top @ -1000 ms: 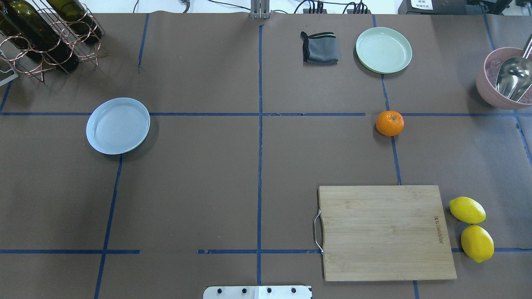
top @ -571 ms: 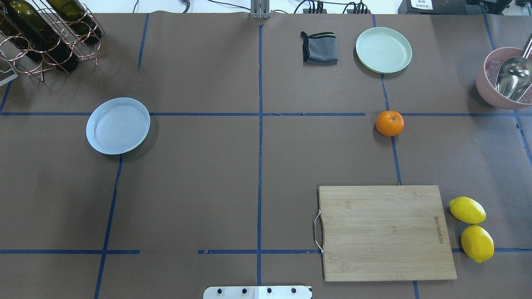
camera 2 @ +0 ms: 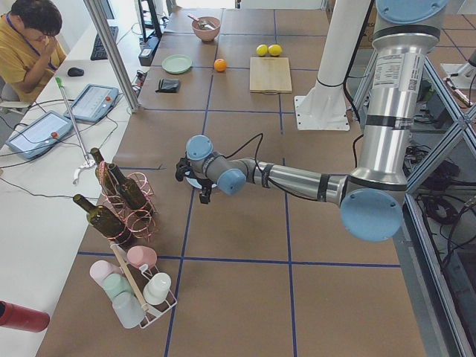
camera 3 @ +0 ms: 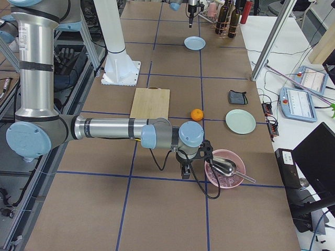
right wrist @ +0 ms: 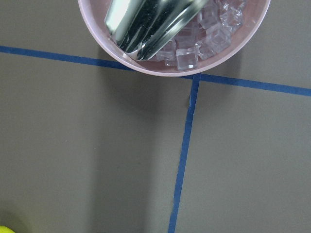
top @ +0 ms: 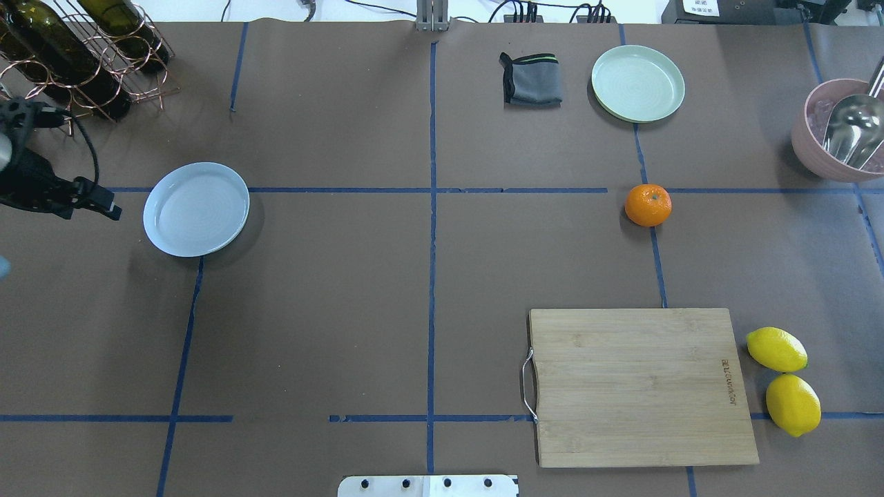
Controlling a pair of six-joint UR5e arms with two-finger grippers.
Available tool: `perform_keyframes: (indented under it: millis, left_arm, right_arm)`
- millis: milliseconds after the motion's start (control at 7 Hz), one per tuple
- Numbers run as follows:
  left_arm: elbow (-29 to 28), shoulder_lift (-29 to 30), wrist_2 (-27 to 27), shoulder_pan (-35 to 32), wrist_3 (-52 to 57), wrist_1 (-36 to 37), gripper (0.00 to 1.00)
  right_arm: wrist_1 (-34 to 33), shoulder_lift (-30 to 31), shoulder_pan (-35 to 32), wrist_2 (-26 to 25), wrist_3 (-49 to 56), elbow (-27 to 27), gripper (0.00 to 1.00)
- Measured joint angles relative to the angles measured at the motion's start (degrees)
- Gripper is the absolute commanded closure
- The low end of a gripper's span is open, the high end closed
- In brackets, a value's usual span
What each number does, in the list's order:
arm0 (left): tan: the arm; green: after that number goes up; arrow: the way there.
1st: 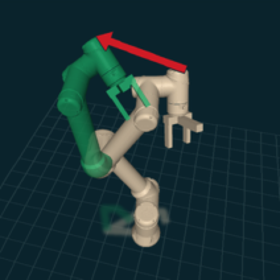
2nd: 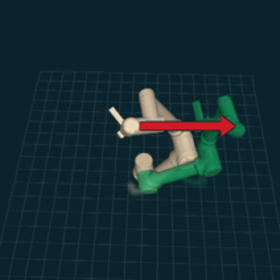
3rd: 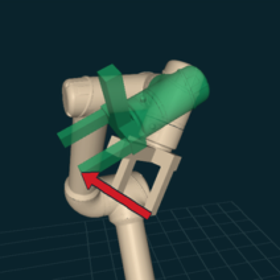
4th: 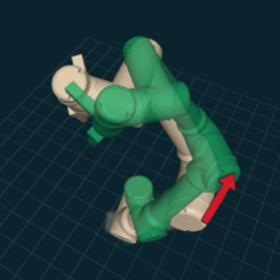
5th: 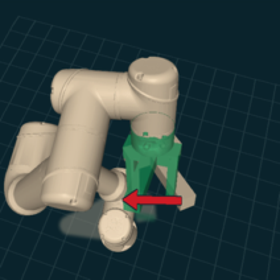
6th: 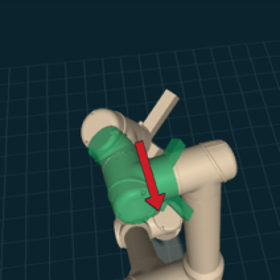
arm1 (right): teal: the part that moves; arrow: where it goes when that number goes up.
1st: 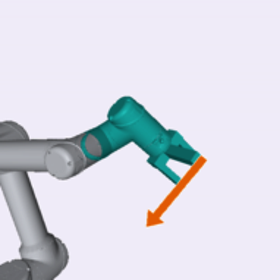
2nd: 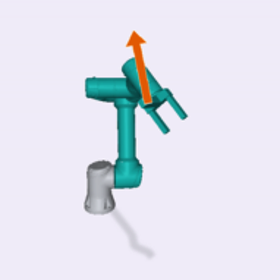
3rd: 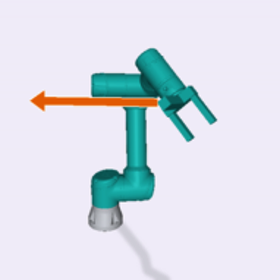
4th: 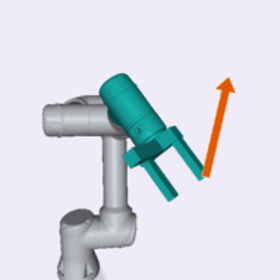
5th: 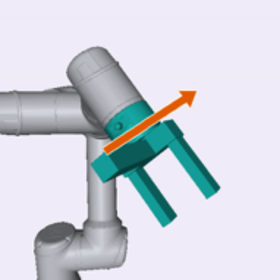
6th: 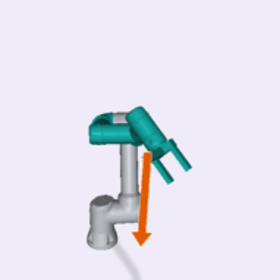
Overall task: Pick orange to plate
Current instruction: 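Reach the left gripper to the rim of the light blue plate and grip it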
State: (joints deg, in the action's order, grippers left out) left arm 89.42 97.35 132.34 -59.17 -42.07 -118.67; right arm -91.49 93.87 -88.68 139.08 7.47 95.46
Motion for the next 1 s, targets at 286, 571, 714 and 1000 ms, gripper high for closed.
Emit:
perform_keyframes:
  millis: [286, 571, 714, 1000]
  left_arm:
    - [-3.3, 2.4, -3.4, 3.3, -5.0, -1.1, 0.26]
    - [-5.8, 4.4, -3.9, 4.5, -5.7, -1.3, 0.58]
    - [-6.1, 4.7, -4.0, 5.4, -5.7, -1.3, 0.86]
    - [-6.2, 4.9, -4.0, 6.1, -5.8, -1.3, 1.0]
  right_arm:
    - [2.4, 0.4, 0.1, 1.7, 0.1, -0.4, 0.0]
    - [3.2, 0.7, 0.2, 2.7, 0.1, -0.8, 0.0]
    - [3.3, 0.7, 0.4, 2.9, 0.1, -0.9, 0.0]
    - [3.3, 0.7, 0.5, 3.0, 0.1, -1.0, 0.0]
